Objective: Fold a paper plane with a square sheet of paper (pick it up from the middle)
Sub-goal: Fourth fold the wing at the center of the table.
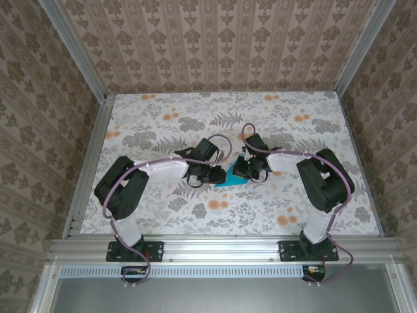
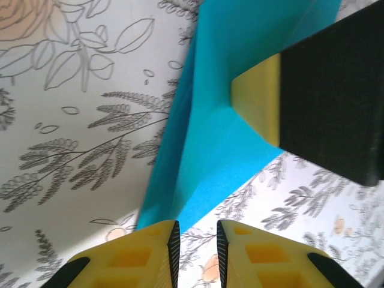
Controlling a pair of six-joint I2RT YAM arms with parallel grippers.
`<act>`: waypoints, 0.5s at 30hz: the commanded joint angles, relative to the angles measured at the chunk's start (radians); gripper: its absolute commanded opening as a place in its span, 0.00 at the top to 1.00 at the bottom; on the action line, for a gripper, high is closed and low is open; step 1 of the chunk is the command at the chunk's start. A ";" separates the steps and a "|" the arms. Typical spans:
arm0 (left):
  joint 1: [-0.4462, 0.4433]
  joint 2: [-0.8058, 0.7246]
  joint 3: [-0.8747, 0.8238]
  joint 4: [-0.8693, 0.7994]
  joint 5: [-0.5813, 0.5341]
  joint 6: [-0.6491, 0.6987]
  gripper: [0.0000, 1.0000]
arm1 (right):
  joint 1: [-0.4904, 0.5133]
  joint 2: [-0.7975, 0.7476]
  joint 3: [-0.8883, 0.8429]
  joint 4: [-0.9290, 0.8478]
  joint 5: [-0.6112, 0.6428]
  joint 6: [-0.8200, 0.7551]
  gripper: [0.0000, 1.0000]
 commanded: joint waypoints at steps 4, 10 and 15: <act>-0.011 -0.016 -0.006 -0.078 -0.112 0.102 0.74 | -0.007 0.045 -0.015 -0.045 0.057 0.017 0.87; -0.012 0.006 -0.008 -0.046 -0.084 0.121 0.77 | -0.007 0.048 -0.017 -0.045 0.055 0.018 0.87; -0.010 0.022 -0.006 -0.017 -0.033 0.144 0.79 | -0.007 0.047 -0.016 -0.048 0.058 0.016 0.87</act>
